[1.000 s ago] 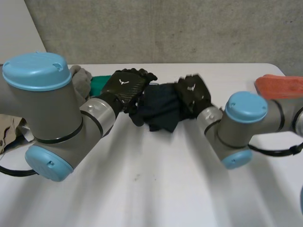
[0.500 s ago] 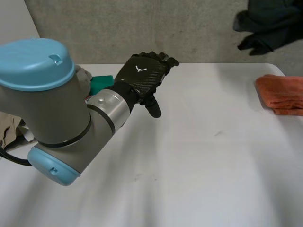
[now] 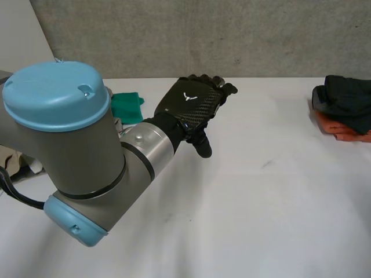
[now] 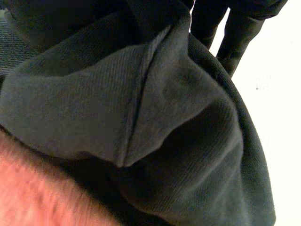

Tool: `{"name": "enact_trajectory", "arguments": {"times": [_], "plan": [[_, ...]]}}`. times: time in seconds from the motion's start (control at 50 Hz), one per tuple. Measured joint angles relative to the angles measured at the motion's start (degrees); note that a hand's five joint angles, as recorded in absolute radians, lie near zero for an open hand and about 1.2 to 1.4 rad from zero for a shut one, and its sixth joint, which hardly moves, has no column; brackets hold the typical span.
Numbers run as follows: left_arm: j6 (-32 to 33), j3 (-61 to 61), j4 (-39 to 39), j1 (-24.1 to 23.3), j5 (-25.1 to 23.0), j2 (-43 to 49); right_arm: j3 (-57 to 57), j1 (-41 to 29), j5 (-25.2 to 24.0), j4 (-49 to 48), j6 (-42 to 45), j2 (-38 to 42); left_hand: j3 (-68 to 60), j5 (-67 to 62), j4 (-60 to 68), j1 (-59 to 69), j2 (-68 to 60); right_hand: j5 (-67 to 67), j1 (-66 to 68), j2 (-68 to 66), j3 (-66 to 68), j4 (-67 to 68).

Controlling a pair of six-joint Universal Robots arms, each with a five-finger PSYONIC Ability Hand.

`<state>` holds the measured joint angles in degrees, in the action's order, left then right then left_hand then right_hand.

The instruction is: Fold the laundry.

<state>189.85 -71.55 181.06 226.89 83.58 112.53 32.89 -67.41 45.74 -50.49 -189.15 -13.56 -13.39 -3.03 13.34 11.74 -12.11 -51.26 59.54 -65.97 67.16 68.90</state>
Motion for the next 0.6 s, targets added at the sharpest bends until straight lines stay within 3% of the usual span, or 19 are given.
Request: {"name": "enact_trajectory", "arguments": {"times": [0.14, 0.2, 0.22, 0.26, 0.34, 0.46, 0.6], "plan": [[0.0, -0.1, 0.0, -1.0, 0.1, 0.0, 2.9, 1.5, -0.7, -1.7, 0.2, -0.1, 0.0, 0.0, 0.0, 0.0, 0.0, 0.0, 0.0, -0.1, 0.0, 0.1], [0.1, -0.1, -0.1, -1.4, 0.2, 0.0, 4.6, 2.1, -0.8, -2.1, 0.2, -0.7, 0.0, 0.0, 0.0, 0.0, 0.0, 4.0, -2.5, 7.4, -8.1, -9.2], [0.1, -0.2, -0.1, -1.7, 0.2, -0.1, 6.1, 2.5, -0.7, -2.2, 0.2, -1.7, 0.0, 0.0, 0.0, 0.0, 0.0, 17.8, -15.6, 22.4, -23.0, -24.3], [0.1, -0.2, -0.1, -1.8, 0.2, -0.1, 6.3, 2.5, -0.7, -2.2, 0.2, -1.9, 0.0, 0.0, 0.0, 0.0, 0.0, 19.5, -18.0, 24.8, -25.3, -26.7], [0.1, -0.1, -0.1, -2.1, 0.2, -0.4, 14.1, 3.4, -0.3, -1.5, 0.2, -9.4, 0.0, 0.0, 0.0, 0.0, 0.0, 46.8, -44.5, 51.4, -52.6, -54.3], [0.1, -0.1, -0.1, -2.3, 0.0, -0.9, 22.7, 5.3, -0.1, 0.8, 0.6, -18.1, 0.0, 0.0, 0.0, 0.0, 0.0, 48.4, -45.9, 53.5, -54.8, -56.7], [-0.1, -0.1, 0.0, -3.2, -0.2, -1.5, 33.1, 11.2, 0.0, 13.3, 9.2, -30.3, 0.0, 0.0, 0.0, 0.0, 0.0, 48.4, -45.9, 53.5, -54.8, -56.7]]}}
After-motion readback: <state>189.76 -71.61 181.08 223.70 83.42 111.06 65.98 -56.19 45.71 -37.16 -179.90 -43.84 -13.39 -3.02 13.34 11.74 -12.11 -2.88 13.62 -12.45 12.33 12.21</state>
